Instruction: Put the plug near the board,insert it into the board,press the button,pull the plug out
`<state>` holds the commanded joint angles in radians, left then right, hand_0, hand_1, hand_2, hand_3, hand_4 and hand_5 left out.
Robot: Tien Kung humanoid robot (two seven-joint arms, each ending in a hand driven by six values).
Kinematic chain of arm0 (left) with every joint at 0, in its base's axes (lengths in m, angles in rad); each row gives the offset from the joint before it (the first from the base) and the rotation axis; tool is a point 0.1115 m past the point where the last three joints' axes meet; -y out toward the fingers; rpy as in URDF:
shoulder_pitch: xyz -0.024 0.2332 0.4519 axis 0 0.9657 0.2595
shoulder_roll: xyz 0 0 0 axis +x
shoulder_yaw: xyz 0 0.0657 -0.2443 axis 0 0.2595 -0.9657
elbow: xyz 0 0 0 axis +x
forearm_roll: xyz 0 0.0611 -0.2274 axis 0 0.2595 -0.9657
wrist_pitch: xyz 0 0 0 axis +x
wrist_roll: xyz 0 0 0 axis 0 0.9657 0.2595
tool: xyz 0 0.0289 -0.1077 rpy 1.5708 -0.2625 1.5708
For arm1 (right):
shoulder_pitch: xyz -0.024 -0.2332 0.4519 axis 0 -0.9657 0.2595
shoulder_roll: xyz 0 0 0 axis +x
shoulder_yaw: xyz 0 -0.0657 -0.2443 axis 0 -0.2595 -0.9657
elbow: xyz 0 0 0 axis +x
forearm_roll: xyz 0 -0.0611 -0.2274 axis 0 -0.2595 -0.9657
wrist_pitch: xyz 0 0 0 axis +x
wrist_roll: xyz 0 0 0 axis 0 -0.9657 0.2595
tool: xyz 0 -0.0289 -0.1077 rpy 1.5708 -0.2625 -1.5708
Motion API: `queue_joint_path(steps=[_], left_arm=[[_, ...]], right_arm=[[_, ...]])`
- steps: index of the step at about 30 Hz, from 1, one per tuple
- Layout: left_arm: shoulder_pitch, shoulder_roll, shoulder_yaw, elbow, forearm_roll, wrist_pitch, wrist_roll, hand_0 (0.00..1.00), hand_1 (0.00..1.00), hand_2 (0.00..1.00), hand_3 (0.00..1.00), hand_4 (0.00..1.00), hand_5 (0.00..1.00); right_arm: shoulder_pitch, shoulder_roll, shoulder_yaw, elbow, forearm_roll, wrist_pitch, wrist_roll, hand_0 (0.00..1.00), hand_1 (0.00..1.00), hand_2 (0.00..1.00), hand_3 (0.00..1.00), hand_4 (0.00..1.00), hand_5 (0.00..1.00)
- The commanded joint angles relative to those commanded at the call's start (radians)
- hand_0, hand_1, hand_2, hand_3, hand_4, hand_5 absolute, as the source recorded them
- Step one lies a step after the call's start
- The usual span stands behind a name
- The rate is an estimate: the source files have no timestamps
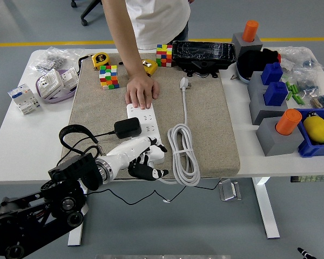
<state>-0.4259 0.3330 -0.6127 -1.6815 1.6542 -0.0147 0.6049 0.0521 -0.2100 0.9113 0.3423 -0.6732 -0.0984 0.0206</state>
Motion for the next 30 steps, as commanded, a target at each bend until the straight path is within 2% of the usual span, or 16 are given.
queue_joint_path(steps=[6,14,30], left_arm=[[-0.004,-0.006,0.009,0.033,0.024,0.012,0.004,0.072,0.083,0.156,0.895,0.778,0.002],[-0.006,-0.004,0.020,0.058,0.021,-0.005,0.028,0.071,0.083,0.157,0.892,0.783,0.002],[0.005,0.008,0.015,0.078,0.037,0.010,0.015,0.070,0.086,0.159,0.871,0.786,0.002]], right_arm=[[0.001,0.000,-0.002,0.000,0.001,0.000,0.000,0.610,0.639,0.649,0.554,0.951,0.494],[0.004,-0.001,-0.005,0.000,0.003,0.000,0.001,0.610,0.639,0.649,0.554,0.951,0.493],[0.005,-0.001,-0.011,0.000,0.003,0.001,0.001,0.611,0.639,0.649,0.554,0.951,0.492]])
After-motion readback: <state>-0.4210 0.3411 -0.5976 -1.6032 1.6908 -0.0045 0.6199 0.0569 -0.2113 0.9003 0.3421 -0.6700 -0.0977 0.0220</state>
